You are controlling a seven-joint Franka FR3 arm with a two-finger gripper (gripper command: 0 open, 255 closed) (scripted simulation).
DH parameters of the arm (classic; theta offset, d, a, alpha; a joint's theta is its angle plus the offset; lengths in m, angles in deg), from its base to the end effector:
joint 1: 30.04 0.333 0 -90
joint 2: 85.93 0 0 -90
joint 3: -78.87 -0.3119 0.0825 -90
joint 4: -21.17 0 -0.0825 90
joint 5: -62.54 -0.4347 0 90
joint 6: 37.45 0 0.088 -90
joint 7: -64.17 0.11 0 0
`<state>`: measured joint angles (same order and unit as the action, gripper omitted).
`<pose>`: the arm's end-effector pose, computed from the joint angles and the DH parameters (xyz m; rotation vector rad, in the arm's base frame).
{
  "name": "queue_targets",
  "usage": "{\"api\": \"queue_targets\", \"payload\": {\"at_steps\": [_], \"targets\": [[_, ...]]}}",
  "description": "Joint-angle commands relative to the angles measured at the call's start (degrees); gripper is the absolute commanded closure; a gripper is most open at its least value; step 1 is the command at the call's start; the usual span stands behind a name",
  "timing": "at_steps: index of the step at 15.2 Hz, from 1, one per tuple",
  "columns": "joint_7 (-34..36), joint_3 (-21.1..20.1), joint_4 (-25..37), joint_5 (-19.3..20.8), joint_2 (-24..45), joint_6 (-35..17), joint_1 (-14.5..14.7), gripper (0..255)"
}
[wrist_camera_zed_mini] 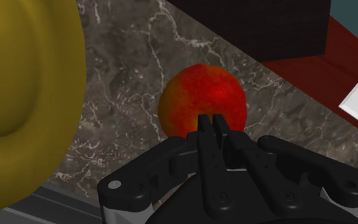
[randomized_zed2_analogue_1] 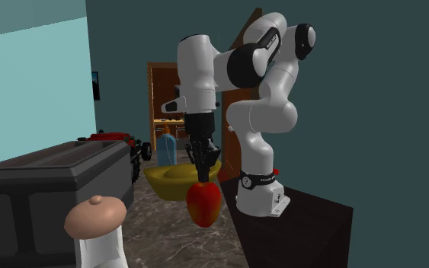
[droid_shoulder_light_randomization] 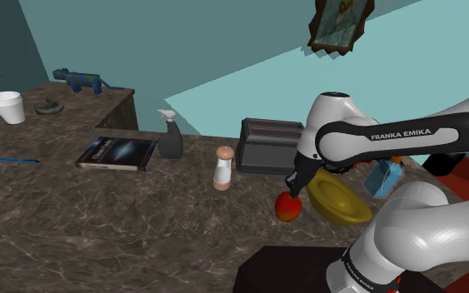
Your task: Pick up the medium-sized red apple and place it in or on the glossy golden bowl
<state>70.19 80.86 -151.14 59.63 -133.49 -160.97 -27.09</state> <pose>0.3151 0.0116 0.3125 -3.0710 0.1618 0.0409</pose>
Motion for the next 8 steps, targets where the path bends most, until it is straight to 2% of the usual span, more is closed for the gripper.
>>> {"api": "queue_targets", "payload": {"at_steps": [1, 8], "targets": [[0.07, -0.03, 0.51, 0.03, -0.63, 1.13, -0.03, 255], [0.51, -0.16, 4.53, 0.19, -3.91, 8.43, -0.14, 255]]}}
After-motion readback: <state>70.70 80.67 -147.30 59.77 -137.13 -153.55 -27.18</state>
